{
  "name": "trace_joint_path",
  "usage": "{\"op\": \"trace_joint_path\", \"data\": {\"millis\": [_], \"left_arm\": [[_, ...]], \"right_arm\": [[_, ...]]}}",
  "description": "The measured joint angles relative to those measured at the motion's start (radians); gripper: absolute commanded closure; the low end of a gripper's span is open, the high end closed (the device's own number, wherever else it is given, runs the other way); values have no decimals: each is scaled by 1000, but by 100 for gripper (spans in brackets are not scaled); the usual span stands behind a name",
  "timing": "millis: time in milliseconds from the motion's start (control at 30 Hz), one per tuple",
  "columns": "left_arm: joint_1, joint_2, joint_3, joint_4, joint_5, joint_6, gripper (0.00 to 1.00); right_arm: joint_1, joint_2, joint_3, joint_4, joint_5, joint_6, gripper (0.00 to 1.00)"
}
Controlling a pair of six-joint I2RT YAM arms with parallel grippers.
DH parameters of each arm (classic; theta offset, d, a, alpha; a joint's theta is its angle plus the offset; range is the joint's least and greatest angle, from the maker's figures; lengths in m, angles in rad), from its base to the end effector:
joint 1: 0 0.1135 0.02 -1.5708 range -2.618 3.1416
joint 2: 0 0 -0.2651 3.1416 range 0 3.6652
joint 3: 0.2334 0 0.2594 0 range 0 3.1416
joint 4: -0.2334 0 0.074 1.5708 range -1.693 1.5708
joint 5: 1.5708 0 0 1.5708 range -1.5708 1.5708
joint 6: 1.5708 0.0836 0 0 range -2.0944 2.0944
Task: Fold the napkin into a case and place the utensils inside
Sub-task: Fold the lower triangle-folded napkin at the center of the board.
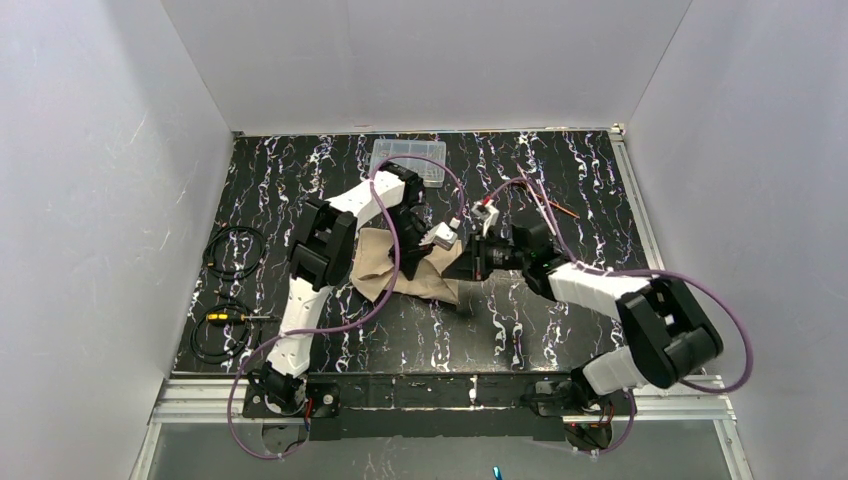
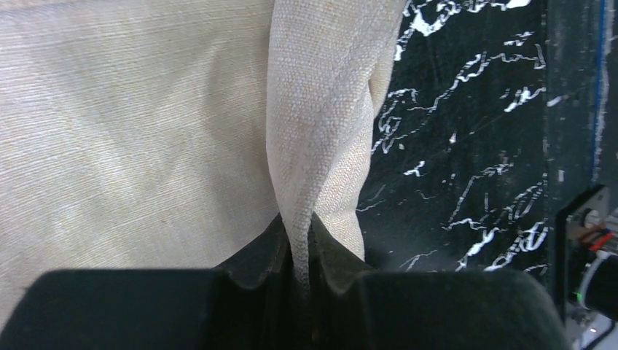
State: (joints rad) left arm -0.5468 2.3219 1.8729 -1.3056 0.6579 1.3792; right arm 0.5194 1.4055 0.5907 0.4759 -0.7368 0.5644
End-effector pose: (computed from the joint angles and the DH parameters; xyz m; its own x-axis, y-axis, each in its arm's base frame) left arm 0.3396 -0.2666 0.1140 0.1503 0.8179 -0.5554 0.8846 -0.3621 -0.2939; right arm 0.2511 0.2083 0.1873 -0.7348 0.0363 -0.6774 -0.6210 0.3657 0.6932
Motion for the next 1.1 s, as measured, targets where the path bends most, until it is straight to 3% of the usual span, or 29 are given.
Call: {"op": "trace_joint_path", "data": {"millis": [200, 367, 433, 533, 567, 600, 833, 1100], "left_arm": [[1, 34, 39, -118, 3, 22, 87], [2, 46, 47, -141, 0, 16, 74], [3, 47, 47, -125, -4, -5, 59], [8, 37, 29, -62, 0, -82, 25], [10, 21, 15, -51, 2, -101, 5], [13, -1, 3, -32, 4, -122, 2], [32, -148, -59, 212, -75, -254, 1], [28, -508, -523, 496, -233, -341, 2]], "right_arm": [[38, 216, 39, 51, 9, 16, 85], [36, 349, 71, 49, 31, 16, 86], [32, 384, 89, 56, 41, 22, 87], [27, 433, 107, 69, 59, 39, 88], [24, 443, 110, 71, 60, 45, 88], [22, 447, 113, 73, 60, 52, 88], [4, 449, 122, 64, 83, 67, 89], [-5, 449, 129, 45, 82, 93, 89]]}}
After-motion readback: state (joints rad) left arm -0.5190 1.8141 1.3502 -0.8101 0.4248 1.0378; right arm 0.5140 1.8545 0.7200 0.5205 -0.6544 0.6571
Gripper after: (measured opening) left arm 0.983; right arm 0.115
